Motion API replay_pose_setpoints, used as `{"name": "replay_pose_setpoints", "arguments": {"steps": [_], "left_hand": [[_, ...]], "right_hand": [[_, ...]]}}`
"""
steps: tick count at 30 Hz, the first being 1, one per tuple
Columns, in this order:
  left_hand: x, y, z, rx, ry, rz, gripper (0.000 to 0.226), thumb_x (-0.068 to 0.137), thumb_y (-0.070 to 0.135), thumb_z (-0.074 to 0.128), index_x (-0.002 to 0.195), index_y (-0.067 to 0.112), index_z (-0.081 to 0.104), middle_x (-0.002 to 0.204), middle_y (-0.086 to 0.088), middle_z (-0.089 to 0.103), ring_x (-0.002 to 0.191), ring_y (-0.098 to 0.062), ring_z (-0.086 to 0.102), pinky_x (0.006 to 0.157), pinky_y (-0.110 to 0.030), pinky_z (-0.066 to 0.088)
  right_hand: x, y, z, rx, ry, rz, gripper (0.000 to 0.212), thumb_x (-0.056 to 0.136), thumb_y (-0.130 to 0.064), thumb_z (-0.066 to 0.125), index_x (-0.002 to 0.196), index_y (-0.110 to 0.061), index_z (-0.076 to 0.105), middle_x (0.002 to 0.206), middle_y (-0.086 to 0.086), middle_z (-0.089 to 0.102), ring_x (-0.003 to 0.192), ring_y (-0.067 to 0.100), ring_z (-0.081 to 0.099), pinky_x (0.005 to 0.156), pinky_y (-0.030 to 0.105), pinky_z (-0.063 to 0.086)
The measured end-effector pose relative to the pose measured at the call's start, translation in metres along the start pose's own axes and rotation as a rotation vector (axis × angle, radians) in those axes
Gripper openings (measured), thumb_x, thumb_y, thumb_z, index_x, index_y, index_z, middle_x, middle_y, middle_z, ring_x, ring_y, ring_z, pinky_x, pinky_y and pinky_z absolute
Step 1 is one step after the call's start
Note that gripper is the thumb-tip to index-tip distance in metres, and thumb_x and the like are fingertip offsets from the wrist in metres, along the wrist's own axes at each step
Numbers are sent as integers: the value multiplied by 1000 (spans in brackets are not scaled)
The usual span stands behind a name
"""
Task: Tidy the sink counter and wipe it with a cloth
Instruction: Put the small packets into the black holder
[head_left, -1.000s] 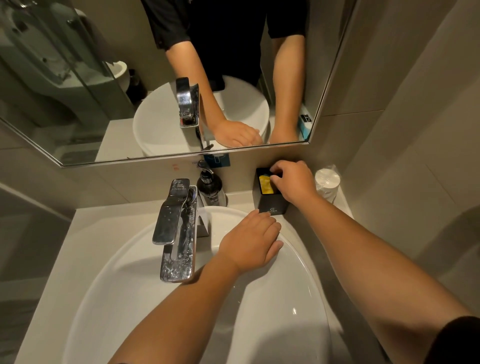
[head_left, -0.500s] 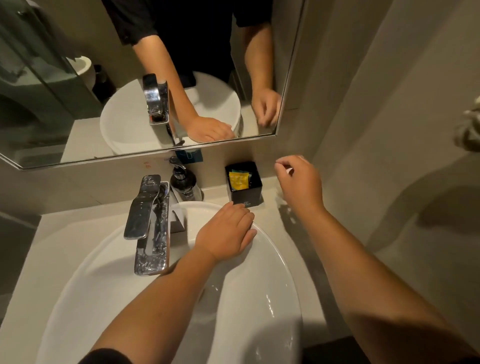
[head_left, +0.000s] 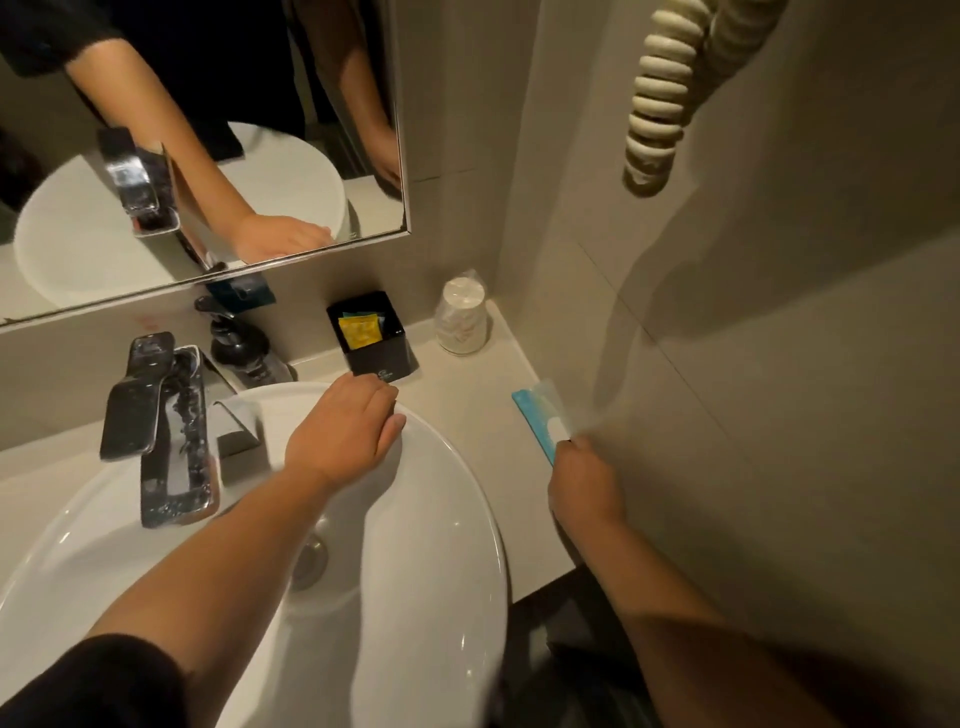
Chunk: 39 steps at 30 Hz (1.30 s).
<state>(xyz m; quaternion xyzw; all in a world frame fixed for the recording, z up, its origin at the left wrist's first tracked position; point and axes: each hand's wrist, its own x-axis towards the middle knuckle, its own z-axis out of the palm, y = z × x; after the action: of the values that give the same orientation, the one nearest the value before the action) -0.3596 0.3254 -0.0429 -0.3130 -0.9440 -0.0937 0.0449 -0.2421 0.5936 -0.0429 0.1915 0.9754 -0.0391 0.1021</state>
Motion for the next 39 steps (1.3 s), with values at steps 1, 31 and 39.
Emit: {"name": "replay_pose_setpoints", "arguments": {"steps": [1,31,39], "left_hand": [[0,0,0,1,3,-1,39,96,39,34,105,10,59,103,-11,63,94,-29,53,90,-39,39],[-2,2,-2,6,7,-23,40,97,42,33,108,13,59,107,-7,63,95,-25,51,91,-38,41],[-3,5,-8,-18,31,-9,36,97,39,37,103,12,60,99,-7,63,91,-24,50,87,-36,41]], "right_hand": [[0,-2,2,9,-6,9,30,90,-20,63,117,-8,54,116,9,53,89,25,67,73,36,59],[2,4,-14,219,66,14,22,93,-26,59,107,-9,55,104,11,65,88,29,68,67,40,60],[40,-58,-142,1180,39,-115,11,81,-24,71,73,-18,67,58,-7,64,48,0,52,44,17,45]]}}
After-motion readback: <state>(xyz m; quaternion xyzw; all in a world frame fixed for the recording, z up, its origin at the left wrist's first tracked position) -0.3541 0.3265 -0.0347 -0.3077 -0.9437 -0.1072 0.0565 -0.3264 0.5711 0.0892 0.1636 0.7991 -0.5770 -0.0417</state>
